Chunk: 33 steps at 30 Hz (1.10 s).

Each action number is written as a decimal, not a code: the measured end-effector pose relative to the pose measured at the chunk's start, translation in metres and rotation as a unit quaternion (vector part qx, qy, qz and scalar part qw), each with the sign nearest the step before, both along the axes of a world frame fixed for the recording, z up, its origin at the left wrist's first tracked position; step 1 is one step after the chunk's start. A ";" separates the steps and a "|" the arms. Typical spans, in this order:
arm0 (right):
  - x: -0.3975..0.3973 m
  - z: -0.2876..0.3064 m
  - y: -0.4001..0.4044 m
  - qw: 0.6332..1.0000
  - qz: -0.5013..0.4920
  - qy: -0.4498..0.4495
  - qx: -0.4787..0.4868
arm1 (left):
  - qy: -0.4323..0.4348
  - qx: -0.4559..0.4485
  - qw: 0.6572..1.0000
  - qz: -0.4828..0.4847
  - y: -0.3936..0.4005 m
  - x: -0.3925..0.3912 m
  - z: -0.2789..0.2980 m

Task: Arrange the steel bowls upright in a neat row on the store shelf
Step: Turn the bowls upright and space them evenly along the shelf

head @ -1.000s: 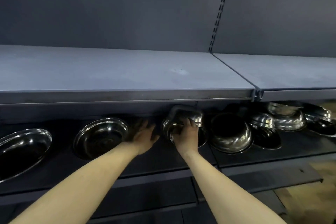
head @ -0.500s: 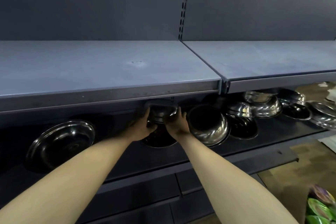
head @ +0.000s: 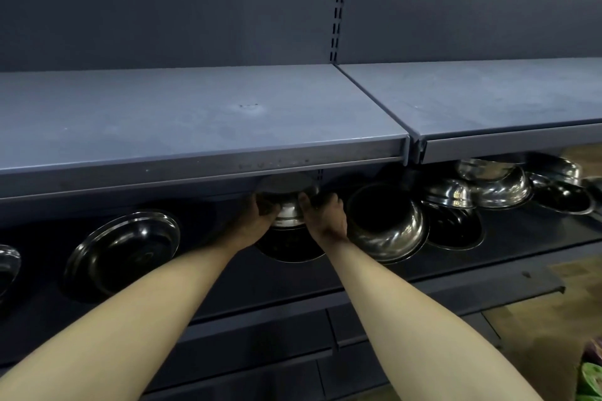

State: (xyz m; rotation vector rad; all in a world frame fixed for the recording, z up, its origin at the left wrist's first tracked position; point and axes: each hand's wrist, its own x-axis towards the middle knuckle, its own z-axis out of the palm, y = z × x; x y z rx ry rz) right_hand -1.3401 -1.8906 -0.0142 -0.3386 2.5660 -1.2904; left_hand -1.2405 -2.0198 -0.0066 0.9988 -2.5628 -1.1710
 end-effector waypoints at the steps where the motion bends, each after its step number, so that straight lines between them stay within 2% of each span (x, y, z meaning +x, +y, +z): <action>1: 0.001 0.000 -0.002 1.000 0.002 -0.004 -0.004 | 0.007 0.037 0.999 0.016 0.002 -0.003 -0.001; 2: 0.002 0.001 -0.003 1.000 0.004 -0.011 -0.006 | 0.020 0.065 0.997 0.031 0.004 -0.005 -0.001; 6: 0.006 0.002 -0.003 0.998 0.002 -0.066 0.010 | 0.050 0.086 0.993 0.068 0.011 -0.007 0.010; 10: 0.015 -0.005 0.003 0.994 -0.014 -0.103 -0.035 | 0.059 0.065 0.993 0.077 0.018 0.002 0.013; 14: 0.029 -0.014 0.006 0.995 -0.019 -0.068 -0.064 | 0.072 0.033 0.991 0.106 0.023 0.012 0.015; 16: 0.038 -0.014 0.007 0.994 -0.024 -0.043 -0.095 | 0.101 0.047 0.985 0.129 0.025 0.018 0.020; 21: 0.067 -0.009 0.011 0.983 0.003 0.100 -0.154 | 0.215 0.181 0.936 0.213 0.019 0.033 0.031; 24: 0.080 -0.013 0.008 0.976 0.005 0.123 -0.178 | 0.261 0.226 0.909 0.234 0.009 0.046 0.036; 28: 0.090 -0.006 0.007 0.975 -0.001 0.052 -0.218 | 0.283 0.248 0.901 0.215 -0.018 0.066 0.022; 31: 0.100 0.009 0.007 0.947 -0.059 -0.044 -0.313 | 0.251 0.239 0.911 0.223 -0.021 0.087 0.034; 33: 0.102 0.014 0.004 0.935 -0.089 -0.109 -0.324 | 0.236 0.203 0.925 0.219 -0.018 0.099 0.040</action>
